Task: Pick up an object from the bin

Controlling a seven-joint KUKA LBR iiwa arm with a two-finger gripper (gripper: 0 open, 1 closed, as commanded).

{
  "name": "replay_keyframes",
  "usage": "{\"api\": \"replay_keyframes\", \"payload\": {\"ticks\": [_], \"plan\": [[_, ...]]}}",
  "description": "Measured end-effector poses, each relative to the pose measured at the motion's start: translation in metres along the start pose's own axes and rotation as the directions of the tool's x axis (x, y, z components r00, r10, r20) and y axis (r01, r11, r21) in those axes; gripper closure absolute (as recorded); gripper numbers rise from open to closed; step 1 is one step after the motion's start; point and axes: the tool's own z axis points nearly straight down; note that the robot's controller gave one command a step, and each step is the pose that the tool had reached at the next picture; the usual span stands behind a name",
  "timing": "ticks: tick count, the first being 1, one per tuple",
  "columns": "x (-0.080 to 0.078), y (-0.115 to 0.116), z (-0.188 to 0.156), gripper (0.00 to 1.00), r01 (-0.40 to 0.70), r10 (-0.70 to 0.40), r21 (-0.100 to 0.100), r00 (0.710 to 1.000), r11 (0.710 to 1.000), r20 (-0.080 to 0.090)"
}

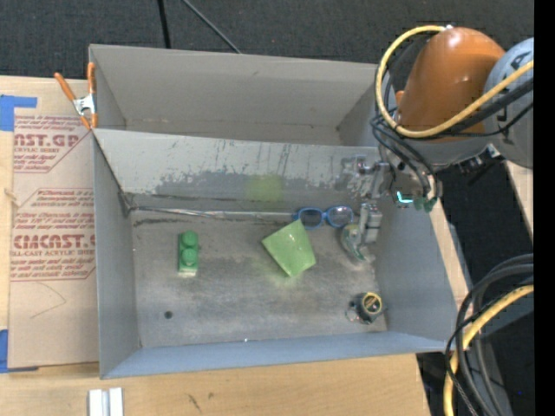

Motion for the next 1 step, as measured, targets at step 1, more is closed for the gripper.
{"api": "replay_keyframes", "payload": {"ticks": [1], "plan": [[0.0153, -0.0061, 0.1287, 0.00, -0.247, 0.247, -0.001, 0.969, 0.969, -0.001]]}}
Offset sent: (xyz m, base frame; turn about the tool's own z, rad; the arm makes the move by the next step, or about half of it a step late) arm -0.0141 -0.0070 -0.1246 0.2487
